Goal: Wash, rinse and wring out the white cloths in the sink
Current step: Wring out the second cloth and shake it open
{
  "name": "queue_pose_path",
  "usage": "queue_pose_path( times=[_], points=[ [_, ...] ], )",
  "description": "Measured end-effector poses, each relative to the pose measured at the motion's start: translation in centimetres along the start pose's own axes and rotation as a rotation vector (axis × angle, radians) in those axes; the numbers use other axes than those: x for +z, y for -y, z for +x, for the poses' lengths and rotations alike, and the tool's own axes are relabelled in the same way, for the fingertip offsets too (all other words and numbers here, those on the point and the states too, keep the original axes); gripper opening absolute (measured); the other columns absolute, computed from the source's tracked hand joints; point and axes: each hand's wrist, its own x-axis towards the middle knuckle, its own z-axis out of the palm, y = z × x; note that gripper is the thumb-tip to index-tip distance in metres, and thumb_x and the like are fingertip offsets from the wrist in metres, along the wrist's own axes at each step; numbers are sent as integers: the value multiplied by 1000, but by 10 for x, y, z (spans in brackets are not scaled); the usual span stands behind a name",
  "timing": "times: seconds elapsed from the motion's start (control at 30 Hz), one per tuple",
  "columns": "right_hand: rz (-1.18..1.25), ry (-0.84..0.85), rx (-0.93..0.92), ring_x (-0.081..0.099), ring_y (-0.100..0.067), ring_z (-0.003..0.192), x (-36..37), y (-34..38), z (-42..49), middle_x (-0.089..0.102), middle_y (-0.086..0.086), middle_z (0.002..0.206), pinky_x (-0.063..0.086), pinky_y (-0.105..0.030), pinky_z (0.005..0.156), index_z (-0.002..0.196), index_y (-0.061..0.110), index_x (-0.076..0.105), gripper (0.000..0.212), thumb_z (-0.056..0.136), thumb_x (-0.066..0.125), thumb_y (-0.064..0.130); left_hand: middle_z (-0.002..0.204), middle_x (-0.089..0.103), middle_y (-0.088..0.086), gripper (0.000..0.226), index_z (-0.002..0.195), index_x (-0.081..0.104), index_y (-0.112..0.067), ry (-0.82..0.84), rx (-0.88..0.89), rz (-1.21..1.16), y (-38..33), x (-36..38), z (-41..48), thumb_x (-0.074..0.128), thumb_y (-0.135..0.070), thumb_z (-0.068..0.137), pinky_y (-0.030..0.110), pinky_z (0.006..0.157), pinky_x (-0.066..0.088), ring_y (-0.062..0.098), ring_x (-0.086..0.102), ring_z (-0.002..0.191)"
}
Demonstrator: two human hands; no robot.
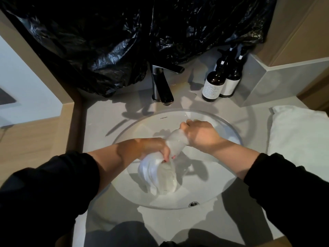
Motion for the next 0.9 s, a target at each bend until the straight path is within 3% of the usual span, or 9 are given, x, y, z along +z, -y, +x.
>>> queue_pose_path(
  times=[0.17, 0.23, 0.33, 0.43, 0.53, 0.63, 0.7, 0.83, 0.9],
  points=[
    [119, -212, 140, 48, -22, 36, 15, 17, -3, 49, -3, 54, 20, -16, 39, 65, 11, 56, 50, 28, 89, 21, 68, 53, 10, 34, 80, 62, -7, 77, -45, -226, -2, 7, -9, 68, -5, 47, 23, 58, 51, 16, 54, 53],
    [213, -247, 248, 58, -28, 54, 19, 20, -4, 55, -8, 69, 34, -24, 40, 79, 8, 59, 43, 46, 85, 19, 77, 64, 13, 43, 87, 65, -4, -40, -79, -116, -10, 9, -12, 73, -9, 45, 31, 71, 55, 22, 64, 66],
    [422, 5, 465, 56, -31, 103, 16, 12, -11, 53, -11, 110, 49, -37, 71, 122, 12, 50, 61, 71, 77, 32, 88, 69, 12, 47, 92, 67, -2, -330, -33, 166, -23, 11, -9, 79, -19, 49, 34, 78, 56, 29, 68, 80],
    [1294, 294, 659, 56, -23, 113, 1, -13, -19, 54, -1, 114, 48, -34, 83, 131, 25, 40, 66, 77, 77, 25, 78, 57, 2, 26, 93, 62, -9, -601, 5, 477, -33, 17, -16, 73, -15, 71, 23, 56, 42, 20, 57, 69],
    [2212, 466, 900, 55, -37, 112, 4, -43, -25, 57, -4, 111, 45, -58, 84, 115, 26, 52, 46, 74, 74, 29, 78, 54, 0, 16, 97, 59, -16, -722, 33, 776, -36, 23, -23, 61, -18, 81, 23, 55, 39, 22, 54, 74],
    [2198, 560, 1132, 50, -42, 112, 4, -33, -13, 58, -9, 120, 42, -68, 73, 116, 22, 57, 70, 57, 78, 53, 80, 54, -3, 25, 106, 60, -18, -814, 18, 1080, -37, 32, -24, 54, -14, 83, 27, 67, 41, 23, 55, 81],
    [2055, 510, 1256, 55, -33, 107, 5, -12, -4, 66, -4, 112, 44, -64, 80, 109, 23, 63, 54, 66, 76, 53, 95, 61, -2, 33, 116, 57, -21, -845, 82, 1215, -40, 37, -20, 55, -14, 84, 27, 71, 38, 24, 59, 92],
    [2105, 57, 1374, 61, -28, 81, 10, 9, 13, 62, -10, 81, 52, -40, 76, 80, 7, 62, 7, 78, 65, 14, 86, 57, -6, 28, 107, 60, -25, -799, 135, 1082, -41, 39, -17, 58, -17, 80, 28, 67, 41, 22, 55, 81],
    [2084, -127, 1361, 50, -24, 69, 5, 11, 20, 44, -6, 70, 45, -32, 64, 62, 9, 47, 10, 67, 55, 6, 79, 56, -4, 14, 88, 60, -22, -679, 156, 897, -39, 32, -15, 62, -15, 77, 26, 61, 39, 23, 55, 76]
  ],
)
